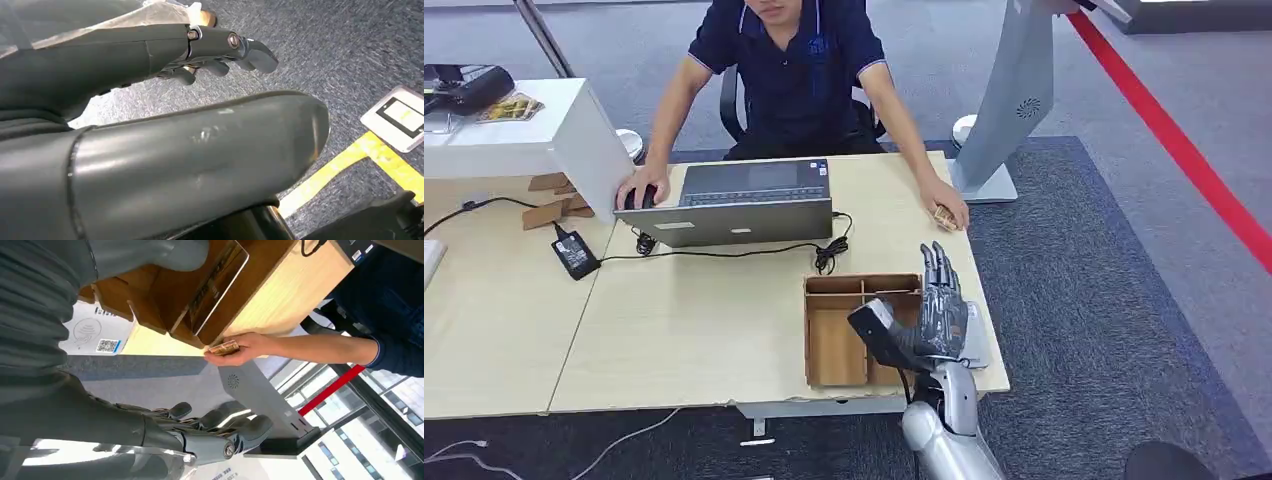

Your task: Pass the card to the sensor for recognition and then transmit it.

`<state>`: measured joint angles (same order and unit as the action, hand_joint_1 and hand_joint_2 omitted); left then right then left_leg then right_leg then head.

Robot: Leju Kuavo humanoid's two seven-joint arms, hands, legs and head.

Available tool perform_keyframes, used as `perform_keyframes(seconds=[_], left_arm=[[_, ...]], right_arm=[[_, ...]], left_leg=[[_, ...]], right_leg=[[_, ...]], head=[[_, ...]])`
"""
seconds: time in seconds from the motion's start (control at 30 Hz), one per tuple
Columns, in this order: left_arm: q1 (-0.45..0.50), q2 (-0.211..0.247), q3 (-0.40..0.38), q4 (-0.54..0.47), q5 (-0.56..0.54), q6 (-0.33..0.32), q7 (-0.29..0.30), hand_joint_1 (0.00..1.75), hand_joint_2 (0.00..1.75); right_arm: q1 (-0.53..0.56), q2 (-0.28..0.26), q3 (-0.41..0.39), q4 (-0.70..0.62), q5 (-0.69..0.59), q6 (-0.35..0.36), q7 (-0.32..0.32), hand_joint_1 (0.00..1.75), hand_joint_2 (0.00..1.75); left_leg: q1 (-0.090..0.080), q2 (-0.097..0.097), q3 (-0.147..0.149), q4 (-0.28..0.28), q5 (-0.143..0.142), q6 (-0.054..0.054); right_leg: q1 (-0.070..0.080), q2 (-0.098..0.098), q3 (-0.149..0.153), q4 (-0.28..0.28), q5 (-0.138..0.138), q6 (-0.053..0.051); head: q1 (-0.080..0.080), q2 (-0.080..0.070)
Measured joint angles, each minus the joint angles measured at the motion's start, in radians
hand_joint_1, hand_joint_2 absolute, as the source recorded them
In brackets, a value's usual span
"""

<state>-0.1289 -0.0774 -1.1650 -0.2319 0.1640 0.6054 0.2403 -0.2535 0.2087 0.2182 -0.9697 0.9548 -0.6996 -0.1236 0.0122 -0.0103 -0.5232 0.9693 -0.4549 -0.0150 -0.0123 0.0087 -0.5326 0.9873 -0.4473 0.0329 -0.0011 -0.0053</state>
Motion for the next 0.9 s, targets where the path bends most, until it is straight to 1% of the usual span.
perform_keyframes(seconds=[0.1,0.27,0.37,0.67,0.73,0.8,0.9], left_arm=[[0.0,0.0,0.0,0.0,0.0,0.0,0.0,0.0,0.0],[0.0,0.0,0.0,0.0,0.0,0.0,0.0,0.0,0.0],[0.0,0.0,0.0,0.0,0.0,0.0,0.0,0.0,0.0],[0.0,0.0,0.0,0.0,0.0,0.0,0.0,0.0,0.0],[0.0,0.0,0.0,0.0,0.0,0.0,0.0,0.0,0.0],[0.0,0.0,0.0,0.0,0.0,0.0,0.0,0.0,0.0],[0.0,0.0,0.0,0.0,0.0,0.0,0.0,0.0,0.0]], right_arm=[[-0.001,0.0,0.0,0.0,0.0,0.0,0.0,0.19,1.75],[-0.001,0.0,0.0,0.0,0.001,0.0,0.0,0.24,1.75],[-0.002,0.0,0.0,0.001,0.002,0.0,0.004,0.21,1.75],[-0.003,0.0,0.0,0.001,0.003,0.0,0.005,0.26,1.75],[-0.003,0.0,0.0,0.001,0.006,0.0,0.007,0.24,1.75],[-0.003,-0.001,0.0,0.001,0.009,0.0,0.009,0.26,1.75],[-0.004,-0.001,0.0,0.001,0.012,0.0,0.015,0.23,1.75]], left_leg=[[0.0,0.0,0.0,0.0,0.0,0.0],[0.0,0.0,0.0,0.0,0.0,0.0],[0.0,0.0,0.0,0.0,0.0,0.0],[0.0,0.0,0.0,0.0,0.0,0.0],[0.0,0.0,0.0,0.0,0.0,0.0],[0.0,0.0,0.0,0.0,0.0,0.0],[0.0,0.0,0.0,0.0,0.0,0.0]], right_leg=[[0.0,0.0,0.0,0.0,0.0,0.0],[0.0,0.0,0.0,0.0,0.0,0.0],[0.0,0.0,0.0,0.0,0.0,0.0],[0.0,0.0,0.0,0.0,0.0,0.0],[0.0,0.0,0.0,0.0,0.0,0.0],[0.0,0.0,0.0,0.0,0.0,0.0],[0.0,0.0,0.0,0.0,0.0,0.0]], head=[[0.0,0.0],[0.0,0.0],[0.0,0.0],[0.0,0.0],[0.0,0.0],[0.0,0.0],[0.0,0.0]])
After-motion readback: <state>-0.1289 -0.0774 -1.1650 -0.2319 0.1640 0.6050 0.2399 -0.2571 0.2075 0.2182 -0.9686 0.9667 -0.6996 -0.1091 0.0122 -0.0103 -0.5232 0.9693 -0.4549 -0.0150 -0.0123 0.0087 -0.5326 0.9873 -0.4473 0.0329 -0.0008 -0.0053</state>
